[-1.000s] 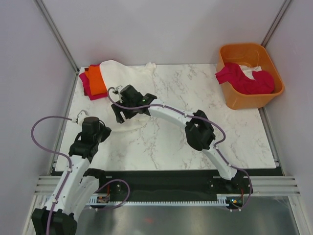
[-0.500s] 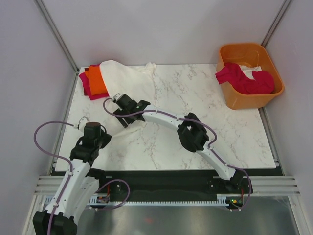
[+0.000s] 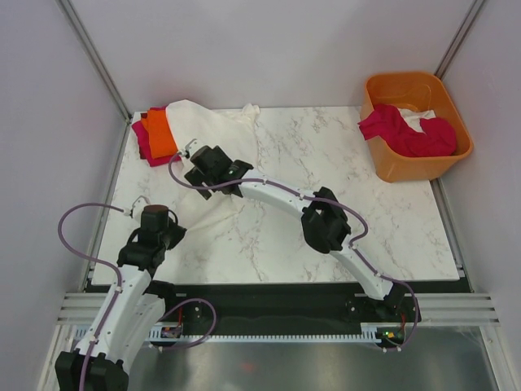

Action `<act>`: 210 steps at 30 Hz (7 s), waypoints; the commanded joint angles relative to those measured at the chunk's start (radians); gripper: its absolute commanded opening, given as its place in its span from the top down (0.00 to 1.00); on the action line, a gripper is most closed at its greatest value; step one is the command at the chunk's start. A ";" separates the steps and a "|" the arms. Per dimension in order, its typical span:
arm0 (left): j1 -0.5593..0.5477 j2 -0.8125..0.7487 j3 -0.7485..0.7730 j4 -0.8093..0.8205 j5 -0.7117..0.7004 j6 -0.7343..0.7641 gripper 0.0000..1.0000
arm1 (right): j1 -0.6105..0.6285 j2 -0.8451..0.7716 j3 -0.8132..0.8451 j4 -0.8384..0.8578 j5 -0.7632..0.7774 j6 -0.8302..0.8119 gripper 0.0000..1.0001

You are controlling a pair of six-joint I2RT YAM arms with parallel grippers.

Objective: Fold and stack the t-shirts
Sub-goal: Flatten the tshirt out

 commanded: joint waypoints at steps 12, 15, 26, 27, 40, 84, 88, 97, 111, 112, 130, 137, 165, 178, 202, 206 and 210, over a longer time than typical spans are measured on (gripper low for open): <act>0.001 0.007 0.007 0.005 -0.022 0.021 0.98 | -0.063 0.123 0.126 0.052 0.068 -0.075 0.08; 0.001 0.008 0.010 0.005 -0.025 0.024 0.98 | -0.051 0.086 0.051 0.083 0.012 -0.072 0.68; 0.001 0.022 0.045 0.005 -0.013 0.039 0.98 | -0.328 -0.353 -0.371 0.199 0.139 0.208 1.00; 0.001 0.027 0.055 0.005 -0.008 0.041 0.98 | -0.362 -0.412 -0.451 0.216 0.155 0.245 1.00; -0.003 0.067 0.065 0.023 0.013 0.076 0.98 | -0.378 -0.923 -1.279 0.290 0.020 0.499 0.02; -0.142 0.232 0.116 0.178 0.079 0.108 0.52 | -0.149 -0.399 -0.785 0.628 -0.930 0.638 0.92; -0.141 0.122 0.128 0.114 0.012 0.114 0.47 | -0.135 -0.383 -0.607 0.811 -1.170 0.686 0.02; -0.141 0.142 0.084 0.071 -0.010 -0.001 0.39 | -0.278 -0.621 -0.736 0.293 -0.592 0.358 0.02; 0.025 0.177 0.033 0.038 0.039 -0.057 0.36 | -0.003 -0.511 -0.739 0.136 -0.338 0.304 0.13; 0.034 0.174 0.010 0.045 0.050 -0.067 0.37 | 0.001 -0.495 -0.722 0.132 -0.334 0.302 0.13; 0.068 0.165 -0.070 0.080 0.078 -0.073 0.39 | 0.020 -0.259 -0.573 0.049 -0.219 0.279 0.63; 0.068 0.218 -0.073 0.173 0.095 -0.050 0.98 | 0.018 -0.363 -0.577 0.052 -0.138 0.273 1.00; -0.078 0.197 -0.070 -0.055 0.136 -0.125 0.16 | -0.400 -1.265 -1.294 0.083 0.184 0.425 1.00; -0.136 0.392 -0.016 0.031 0.072 -0.099 0.98 | -0.448 -1.259 -1.337 0.129 0.104 0.411 1.00; -0.188 0.203 0.069 -0.211 0.039 -0.175 0.00 | -0.462 -1.291 -1.327 0.147 0.080 0.398 1.00; -0.188 0.227 0.021 -0.170 0.044 -0.203 0.00 | -0.465 -1.284 -1.328 0.150 0.075 0.399 1.00; -0.188 0.258 -0.014 -0.074 0.029 -0.192 0.08 | -0.466 -1.278 -1.331 0.150 0.063 0.399 1.00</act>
